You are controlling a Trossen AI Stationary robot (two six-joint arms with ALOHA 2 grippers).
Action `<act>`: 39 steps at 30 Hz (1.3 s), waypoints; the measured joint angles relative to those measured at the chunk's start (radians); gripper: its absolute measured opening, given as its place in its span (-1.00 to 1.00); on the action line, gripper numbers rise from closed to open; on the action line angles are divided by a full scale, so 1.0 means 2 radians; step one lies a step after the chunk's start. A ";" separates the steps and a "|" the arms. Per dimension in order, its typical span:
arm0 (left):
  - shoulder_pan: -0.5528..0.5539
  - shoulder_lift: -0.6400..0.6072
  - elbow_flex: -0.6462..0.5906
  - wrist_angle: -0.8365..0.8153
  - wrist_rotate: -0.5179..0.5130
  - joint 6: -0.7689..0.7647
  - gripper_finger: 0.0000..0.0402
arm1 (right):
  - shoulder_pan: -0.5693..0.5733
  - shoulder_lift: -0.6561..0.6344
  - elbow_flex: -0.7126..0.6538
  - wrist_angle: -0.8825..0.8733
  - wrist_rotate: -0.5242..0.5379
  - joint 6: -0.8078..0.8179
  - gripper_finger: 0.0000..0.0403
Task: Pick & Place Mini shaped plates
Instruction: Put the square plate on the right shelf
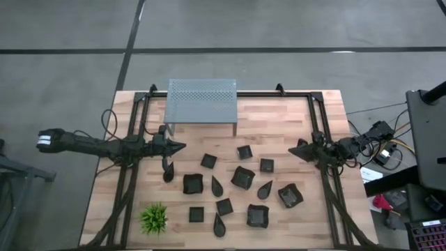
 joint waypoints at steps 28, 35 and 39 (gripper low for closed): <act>0.002 0.000 0.047 0.024 -0.032 -0.235 -1.00 | 0.000 0.238 0.074 0.009 0.055 0.392 -0.55; 0.002 0.000 0.059 0.031 -0.032 -0.299 -1.00 | -0.001 0.355 0.134 0.009 0.029 0.442 -0.51; 0.002 0.000 0.066 0.032 -0.032 -0.327 -1.00 | -0.011 0.409 0.171 0.009 0.064 0.467 -0.56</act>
